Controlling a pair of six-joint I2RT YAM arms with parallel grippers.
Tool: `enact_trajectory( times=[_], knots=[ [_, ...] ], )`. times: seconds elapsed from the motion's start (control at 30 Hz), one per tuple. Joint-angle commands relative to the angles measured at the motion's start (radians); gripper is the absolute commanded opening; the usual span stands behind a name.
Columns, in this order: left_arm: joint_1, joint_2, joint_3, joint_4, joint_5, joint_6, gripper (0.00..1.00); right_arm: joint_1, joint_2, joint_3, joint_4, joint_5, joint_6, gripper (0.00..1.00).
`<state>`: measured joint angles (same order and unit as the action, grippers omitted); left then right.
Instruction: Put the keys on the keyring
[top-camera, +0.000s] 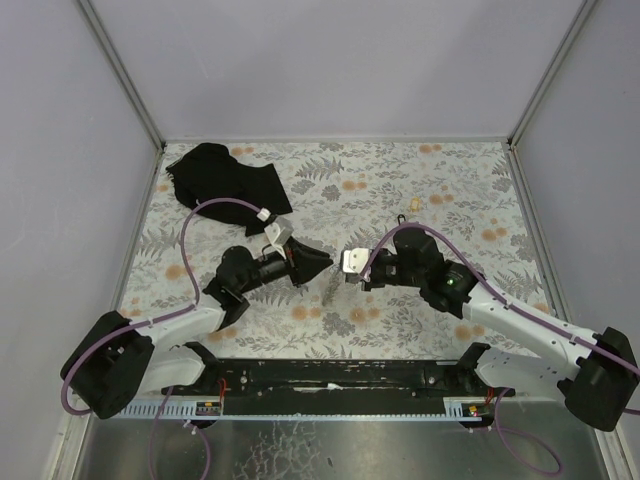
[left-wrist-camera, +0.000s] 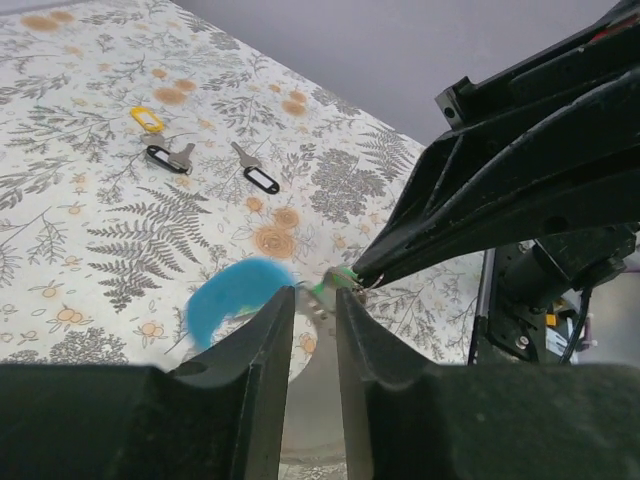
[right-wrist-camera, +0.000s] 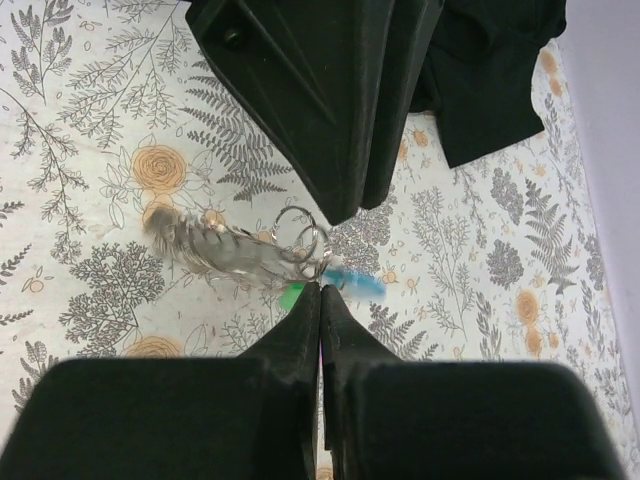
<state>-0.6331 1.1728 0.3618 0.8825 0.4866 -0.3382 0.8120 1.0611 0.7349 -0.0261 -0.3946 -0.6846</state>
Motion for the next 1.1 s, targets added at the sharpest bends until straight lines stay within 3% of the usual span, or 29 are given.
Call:
enact_trajectory(
  times=[0.0,0.3,0.6,1.07],
  knots=[
    [0.012,-0.016,0.027,0.026,0.051,0.092,0.26,0.010,-0.032,0.033,-0.008,0.018,-0.003,0.00],
    [0.017,-0.024,0.101,-0.179,0.152,0.301,0.36,0.010,-0.015,0.076,-0.032,0.027,-0.044,0.00],
    [0.037,0.000,0.178,-0.230,0.188,0.330,0.39,0.010,-0.011,0.083,-0.052,0.033,-0.050,0.00],
    [0.044,0.017,0.165,-0.310,0.159,0.375,0.41,0.010,-0.012,0.086,-0.050,0.022,-0.046,0.00]
  ],
)
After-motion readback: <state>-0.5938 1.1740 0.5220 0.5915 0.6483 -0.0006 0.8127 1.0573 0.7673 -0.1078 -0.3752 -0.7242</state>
